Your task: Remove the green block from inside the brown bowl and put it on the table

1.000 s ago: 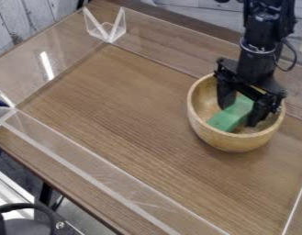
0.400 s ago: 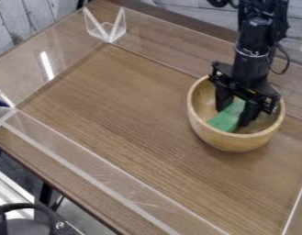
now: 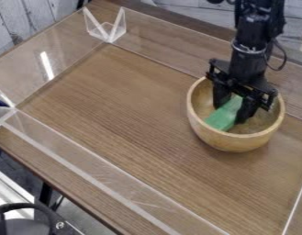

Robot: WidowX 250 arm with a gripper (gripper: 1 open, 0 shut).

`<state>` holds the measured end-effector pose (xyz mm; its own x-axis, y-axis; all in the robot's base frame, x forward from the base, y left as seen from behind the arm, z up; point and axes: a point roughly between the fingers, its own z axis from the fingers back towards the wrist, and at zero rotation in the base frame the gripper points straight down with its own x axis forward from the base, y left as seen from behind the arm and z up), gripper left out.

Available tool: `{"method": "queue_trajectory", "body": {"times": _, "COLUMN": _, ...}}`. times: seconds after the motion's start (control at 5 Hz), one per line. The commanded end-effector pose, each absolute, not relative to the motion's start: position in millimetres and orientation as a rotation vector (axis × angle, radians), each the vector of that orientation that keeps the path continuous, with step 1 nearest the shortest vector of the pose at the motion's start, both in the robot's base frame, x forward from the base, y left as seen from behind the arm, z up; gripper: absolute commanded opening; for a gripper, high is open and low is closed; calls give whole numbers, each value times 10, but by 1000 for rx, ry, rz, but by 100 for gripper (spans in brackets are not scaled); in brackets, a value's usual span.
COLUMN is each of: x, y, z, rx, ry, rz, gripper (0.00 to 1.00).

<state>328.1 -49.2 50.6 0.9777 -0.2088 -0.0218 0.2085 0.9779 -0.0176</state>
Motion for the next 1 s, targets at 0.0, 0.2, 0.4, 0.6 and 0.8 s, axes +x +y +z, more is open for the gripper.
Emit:
{"method": "queue_trajectory", "body": {"times": 0.0, "x": 3378, "y": -453, "z": 941, "rx": -21, "ry": -98, "rz": -199, "gripper": 0}}
{"method": "queue_trajectory", "body": {"times": 0.2, "x": 3335, "y": -349, "z": 1197, "rx": -15, "ry": -148, "rz": -175, "gripper": 0}}
{"method": "queue_trajectory", "body": {"times": 0.4, "x": 3281, "y": -141, "z": 1393, "rx": -7, "ry": -176, "rz": -134, "gripper": 0}}
{"method": "queue_trajectory", "body": {"times": 0.6, "x": 3201, "y": 213, "z": 1476, "rx": 5, "ry": -176, "rz": -68, "gripper": 0}}
{"method": "queue_trajectory", "body": {"times": 0.8, "x": 3087, "y": 561, "z": 1410, "rx": 17, "ry": -161, "rz": -24, "gripper": 0}}
